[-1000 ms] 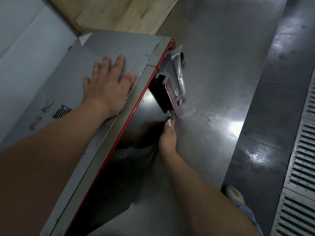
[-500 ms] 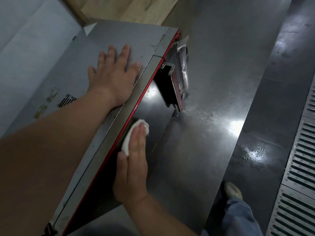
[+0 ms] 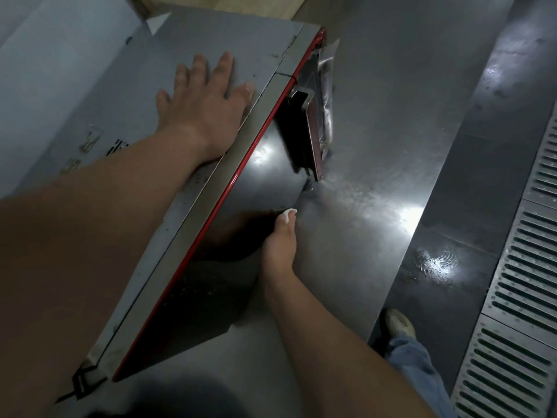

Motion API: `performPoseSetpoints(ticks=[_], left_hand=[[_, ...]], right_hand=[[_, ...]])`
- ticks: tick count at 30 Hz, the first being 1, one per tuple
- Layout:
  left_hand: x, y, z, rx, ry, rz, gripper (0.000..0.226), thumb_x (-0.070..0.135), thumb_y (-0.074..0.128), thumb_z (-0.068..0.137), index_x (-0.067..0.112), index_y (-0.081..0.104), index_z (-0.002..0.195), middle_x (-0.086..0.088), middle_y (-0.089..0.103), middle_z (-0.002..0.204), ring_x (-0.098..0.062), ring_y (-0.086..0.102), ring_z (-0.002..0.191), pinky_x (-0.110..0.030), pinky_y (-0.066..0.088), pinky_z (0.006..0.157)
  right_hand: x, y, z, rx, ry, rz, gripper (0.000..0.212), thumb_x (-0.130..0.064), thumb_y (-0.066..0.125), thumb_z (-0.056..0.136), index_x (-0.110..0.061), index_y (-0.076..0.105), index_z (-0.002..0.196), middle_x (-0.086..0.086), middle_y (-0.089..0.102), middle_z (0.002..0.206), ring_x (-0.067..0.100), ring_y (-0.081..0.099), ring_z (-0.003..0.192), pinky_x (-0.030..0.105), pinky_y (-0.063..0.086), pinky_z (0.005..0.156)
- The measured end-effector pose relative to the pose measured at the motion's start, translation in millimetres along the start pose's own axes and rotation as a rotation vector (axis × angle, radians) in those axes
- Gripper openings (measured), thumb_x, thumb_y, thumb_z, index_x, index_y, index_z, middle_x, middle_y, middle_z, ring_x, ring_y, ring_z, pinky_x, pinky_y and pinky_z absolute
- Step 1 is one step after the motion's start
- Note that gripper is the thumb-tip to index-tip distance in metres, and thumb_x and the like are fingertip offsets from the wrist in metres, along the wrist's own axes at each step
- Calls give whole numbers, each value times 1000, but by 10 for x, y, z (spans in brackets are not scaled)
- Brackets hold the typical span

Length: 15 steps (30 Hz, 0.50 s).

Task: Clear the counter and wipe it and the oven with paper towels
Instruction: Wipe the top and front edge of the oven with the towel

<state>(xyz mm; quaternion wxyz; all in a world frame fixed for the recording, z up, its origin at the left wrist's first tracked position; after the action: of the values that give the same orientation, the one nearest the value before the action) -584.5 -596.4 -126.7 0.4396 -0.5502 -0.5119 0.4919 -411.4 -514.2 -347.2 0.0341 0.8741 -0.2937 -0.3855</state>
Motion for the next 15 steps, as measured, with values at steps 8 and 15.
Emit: performPoseSetpoints(ticks=[8, 15], left_hand=[[-29, -10, -298, -183, 130, -8, 73, 67, 19, 100, 34, -10, 158, -1, -16, 167, -26, -15, 153, -56, -1, 122], [-318, 131, -1507, -86, 267, -96, 72, 71, -1, 89, 44, -10, 155, 13, -18, 165, -6, -22, 150, -43, -8, 123]], right_hand=[[97, 274, -1381, -140, -248, 51, 67, -59, 37, 90, -40, 24, 153, -27, 21, 158, -5, 14, 146, 38, 15, 123], [-49, 435, -1840, -154, -489, 4, 64, -54, 32, 99, -25, 19, 154, -25, 11, 160, -1, 6, 149, 32, 8, 123]])
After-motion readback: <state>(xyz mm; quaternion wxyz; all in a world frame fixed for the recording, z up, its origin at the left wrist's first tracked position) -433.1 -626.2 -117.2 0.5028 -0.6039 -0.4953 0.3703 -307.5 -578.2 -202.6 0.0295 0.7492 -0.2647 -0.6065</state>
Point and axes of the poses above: each hand's wrist, its own z-axis towards the middle knuckle, its own y-axis out of the palm, x = y × z, the point moved 9 cm from there along z, towards the middle knuckle
